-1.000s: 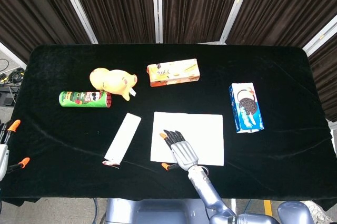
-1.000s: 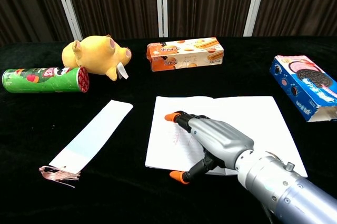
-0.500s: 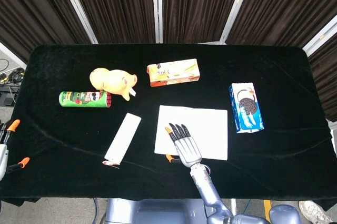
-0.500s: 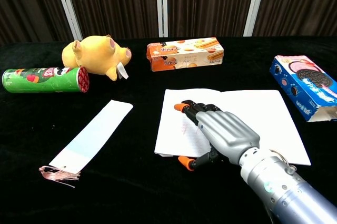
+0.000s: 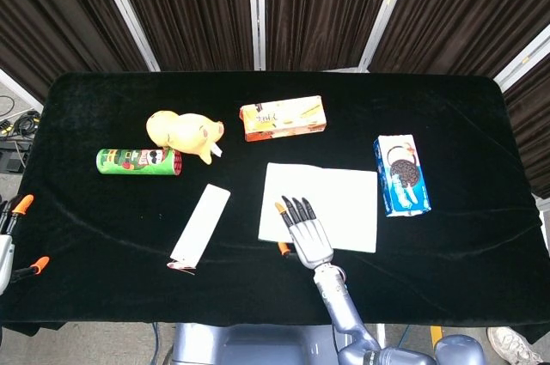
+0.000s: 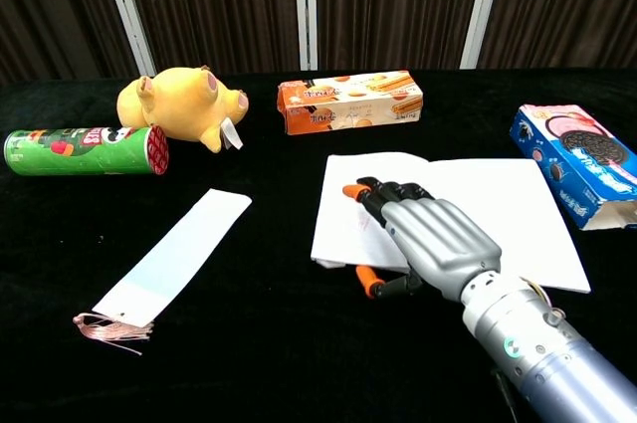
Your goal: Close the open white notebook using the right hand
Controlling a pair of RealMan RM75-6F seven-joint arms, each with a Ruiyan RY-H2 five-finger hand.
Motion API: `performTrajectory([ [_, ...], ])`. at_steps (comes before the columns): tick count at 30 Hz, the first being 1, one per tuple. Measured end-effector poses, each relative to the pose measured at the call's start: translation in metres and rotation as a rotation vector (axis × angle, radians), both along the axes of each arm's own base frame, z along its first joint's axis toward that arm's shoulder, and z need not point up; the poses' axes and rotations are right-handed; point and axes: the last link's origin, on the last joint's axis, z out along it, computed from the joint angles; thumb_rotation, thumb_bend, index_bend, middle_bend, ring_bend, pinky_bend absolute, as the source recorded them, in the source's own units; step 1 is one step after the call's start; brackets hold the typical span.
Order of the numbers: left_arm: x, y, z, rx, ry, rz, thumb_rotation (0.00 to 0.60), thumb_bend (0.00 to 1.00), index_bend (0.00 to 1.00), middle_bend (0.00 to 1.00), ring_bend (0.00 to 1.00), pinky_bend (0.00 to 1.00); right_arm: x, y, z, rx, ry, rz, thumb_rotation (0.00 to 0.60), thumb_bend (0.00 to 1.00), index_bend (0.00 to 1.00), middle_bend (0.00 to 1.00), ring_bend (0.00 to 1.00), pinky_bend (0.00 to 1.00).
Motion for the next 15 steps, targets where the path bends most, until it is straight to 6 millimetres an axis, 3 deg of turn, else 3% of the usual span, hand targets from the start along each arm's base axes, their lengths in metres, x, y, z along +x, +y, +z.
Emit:
performTrajectory([
  [15,0.002,0.0,-0.001,-0.003,-0.009,-0.007,0.6,0.1,0.0,0.0,0.0,0.0,-0.01,-0.012,0.018,-0.149,-0.14,-0.127,0.6,0.49,0.0,0.0,0.0,0.0],
])
